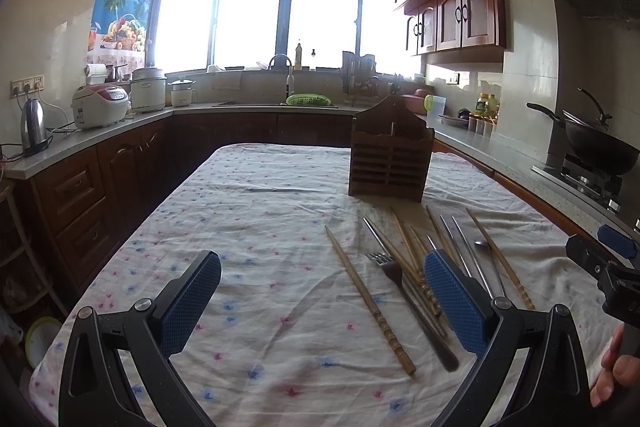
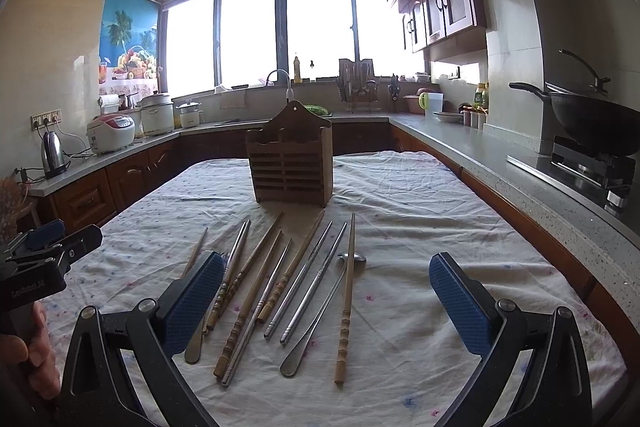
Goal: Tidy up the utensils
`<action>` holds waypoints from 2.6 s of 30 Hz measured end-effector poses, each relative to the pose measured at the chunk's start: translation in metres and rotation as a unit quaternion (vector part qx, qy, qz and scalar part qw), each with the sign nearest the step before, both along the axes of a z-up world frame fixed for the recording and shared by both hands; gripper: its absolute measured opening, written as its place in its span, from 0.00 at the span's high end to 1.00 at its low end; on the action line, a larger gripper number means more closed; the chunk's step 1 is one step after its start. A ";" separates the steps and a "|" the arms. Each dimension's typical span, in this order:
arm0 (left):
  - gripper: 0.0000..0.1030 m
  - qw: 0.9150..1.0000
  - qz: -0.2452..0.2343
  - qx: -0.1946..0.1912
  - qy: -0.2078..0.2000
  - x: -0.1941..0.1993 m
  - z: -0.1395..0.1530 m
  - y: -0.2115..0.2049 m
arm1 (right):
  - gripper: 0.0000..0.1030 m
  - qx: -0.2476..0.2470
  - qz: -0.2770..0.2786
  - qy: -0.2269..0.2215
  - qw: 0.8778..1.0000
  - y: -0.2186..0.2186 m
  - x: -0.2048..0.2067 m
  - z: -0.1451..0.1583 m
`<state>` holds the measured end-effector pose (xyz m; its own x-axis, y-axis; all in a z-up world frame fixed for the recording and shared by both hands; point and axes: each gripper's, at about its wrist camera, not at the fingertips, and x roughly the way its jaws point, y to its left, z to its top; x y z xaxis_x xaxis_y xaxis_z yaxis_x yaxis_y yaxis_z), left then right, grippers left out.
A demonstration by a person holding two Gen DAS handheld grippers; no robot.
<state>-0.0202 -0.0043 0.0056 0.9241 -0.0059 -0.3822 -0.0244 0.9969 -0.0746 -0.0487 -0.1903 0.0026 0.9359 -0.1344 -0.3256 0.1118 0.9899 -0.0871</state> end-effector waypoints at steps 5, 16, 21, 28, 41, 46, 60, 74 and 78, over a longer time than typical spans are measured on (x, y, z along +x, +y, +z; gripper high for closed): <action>0.01 1.000 0.000 -0.001 0.000 0.000 0.000 0.000 | 0.00 0.000 0.000 0.001 1.000 0.003 -0.001 -0.002; 0.01 1.000 -0.002 -0.002 0.001 0.001 -0.002 0.001 | 0.00 -0.003 0.000 0.000 1.000 0.005 -0.001 -0.005; 0.01 1.000 -0.004 -0.004 0.000 0.001 -0.001 0.001 | 0.00 -0.003 0.001 0.000 1.000 0.005 -0.001 -0.005; 0.01 1.000 -0.004 -0.005 0.000 0.001 -0.002 0.002 | 0.00 -0.003 0.001 -0.001 1.000 0.005 -0.001 -0.006; 0.01 1.000 -0.008 -0.012 0.005 0.004 -0.001 0.003 | 0.00 -0.002 0.004 -0.001 1.000 0.006 0.001 -0.005; 0.01 1.000 -0.014 -0.020 0.019 0.012 0.000 0.005 | 0.00 0.001 0.007 0.003 1.000 0.006 0.003 -0.005; 0.05 0.992 -0.064 -0.056 0.096 0.069 0.010 0.009 | 0.00 0.041 0.011 0.062 0.997 -0.017 0.038 -0.002; 0.31 0.963 -0.134 -0.095 0.215 0.157 -0.006 0.003 | 0.13 0.097 0.011 0.145 0.985 -0.054 0.110 -0.008; 0.39 0.955 -0.146 -0.097 0.240 0.178 -0.013 -0.002 | 0.25 0.103 0.013 0.167 0.981 -0.060 0.130 -0.013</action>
<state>0.1575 -0.0060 -0.0071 0.5900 -0.3512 -0.7270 0.1749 0.9346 -0.3096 0.0813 -0.2502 -0.0103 0.7752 -0.0108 -0.6317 0.0855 0.9924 0.0880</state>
